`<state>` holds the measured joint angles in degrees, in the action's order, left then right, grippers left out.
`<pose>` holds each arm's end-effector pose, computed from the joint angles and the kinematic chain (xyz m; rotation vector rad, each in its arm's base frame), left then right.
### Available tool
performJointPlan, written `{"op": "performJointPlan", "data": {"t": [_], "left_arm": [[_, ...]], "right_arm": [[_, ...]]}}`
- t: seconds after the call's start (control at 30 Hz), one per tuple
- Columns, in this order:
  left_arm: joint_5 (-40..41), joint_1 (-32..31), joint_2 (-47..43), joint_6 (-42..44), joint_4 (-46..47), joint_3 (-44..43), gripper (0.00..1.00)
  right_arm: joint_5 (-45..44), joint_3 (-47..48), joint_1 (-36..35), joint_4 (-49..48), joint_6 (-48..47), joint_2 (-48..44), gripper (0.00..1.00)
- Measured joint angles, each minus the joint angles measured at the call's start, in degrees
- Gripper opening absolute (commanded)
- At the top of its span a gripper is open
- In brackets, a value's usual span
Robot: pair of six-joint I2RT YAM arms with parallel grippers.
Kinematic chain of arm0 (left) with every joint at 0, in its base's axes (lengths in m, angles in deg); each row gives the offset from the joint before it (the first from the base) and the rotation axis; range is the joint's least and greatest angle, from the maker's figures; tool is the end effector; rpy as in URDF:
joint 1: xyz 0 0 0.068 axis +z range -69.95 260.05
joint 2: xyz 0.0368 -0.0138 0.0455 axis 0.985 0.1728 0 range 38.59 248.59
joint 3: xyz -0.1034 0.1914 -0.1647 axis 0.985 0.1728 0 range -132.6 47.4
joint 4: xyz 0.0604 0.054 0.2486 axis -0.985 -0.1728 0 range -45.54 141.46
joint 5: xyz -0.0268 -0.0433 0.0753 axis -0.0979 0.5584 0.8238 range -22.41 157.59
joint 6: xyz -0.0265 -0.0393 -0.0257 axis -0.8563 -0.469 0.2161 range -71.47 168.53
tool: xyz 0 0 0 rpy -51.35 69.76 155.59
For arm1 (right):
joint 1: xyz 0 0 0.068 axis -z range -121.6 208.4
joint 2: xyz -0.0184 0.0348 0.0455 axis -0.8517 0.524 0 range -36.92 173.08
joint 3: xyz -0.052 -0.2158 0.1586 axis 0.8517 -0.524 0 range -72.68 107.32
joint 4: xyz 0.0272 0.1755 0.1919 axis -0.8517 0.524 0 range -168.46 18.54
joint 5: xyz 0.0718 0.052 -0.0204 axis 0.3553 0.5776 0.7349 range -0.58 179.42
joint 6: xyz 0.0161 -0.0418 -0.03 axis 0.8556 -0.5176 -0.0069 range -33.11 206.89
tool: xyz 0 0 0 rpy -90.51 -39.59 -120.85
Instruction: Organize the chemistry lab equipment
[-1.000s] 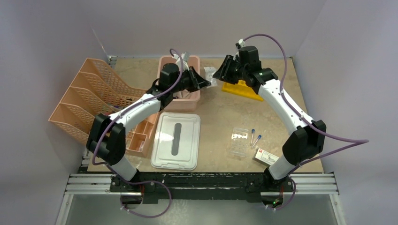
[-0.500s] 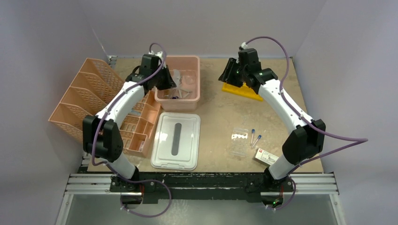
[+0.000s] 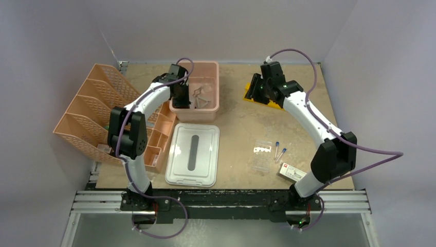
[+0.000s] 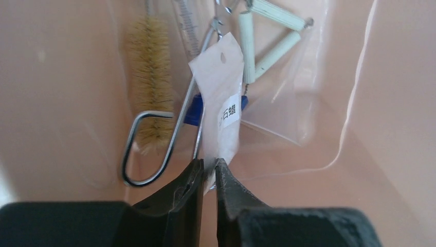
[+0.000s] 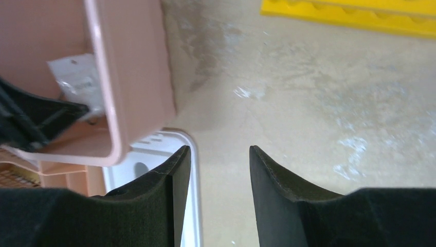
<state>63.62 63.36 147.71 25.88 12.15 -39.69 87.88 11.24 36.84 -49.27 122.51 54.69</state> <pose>0.3906 -0.1197 0.2306 -0.1155 2.6734 -0.3175 0.3408 0.1336 0.3384 0.2921 2.2456 0.5149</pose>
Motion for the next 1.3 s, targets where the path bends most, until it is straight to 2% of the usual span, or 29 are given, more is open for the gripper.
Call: {"op": "performJointPlan", "data": {"t": [0.27,0.47,0.57,0.7,0.87,1.07,1.3], "left_arm": [[3.65,-0.63,-0.46,2.23,-2.03,-4.87,0.34],[4.24,-3.63,-6.67,2.89,-1.88,-5.4,0.44],[4.2,-5.53,-11.3,2.99,-0.5,-5.38,0.46],[1.75,-8.13,-17.9,2.84,4.98,-3.58,0.47],[-4.76,-10.93,-23.82,0.7,14.12,3.28,0.48],[-12.22,-14.08,-24.68,-4.42,24.33,10.34,0.49],[-15.41,-17.62,-23.1,-6.29,28.87,11.08,0.49]], "right_arm": [[-5.86,-9.84,0.17,4.87,-1.2,-5.6,0.51],[-10.14,-17.9,0.81,9.68,-0.2,-9.94,0.56],[-11.65,-21.44,2.84,12.15,0.98,-12.41,0.55],[-12.83,-24.44,7.43,14.25,2.73,-15.19,0.42],[-13.16,-28.74,12.28,14.73,4.5,-15.87,0.4],[-12.87,-33.62,14.84,14.38,6.49,-14.86,0.43],[-11.5,-39.23,15.52,8.81,7.54,-11.52,0.36]]}}
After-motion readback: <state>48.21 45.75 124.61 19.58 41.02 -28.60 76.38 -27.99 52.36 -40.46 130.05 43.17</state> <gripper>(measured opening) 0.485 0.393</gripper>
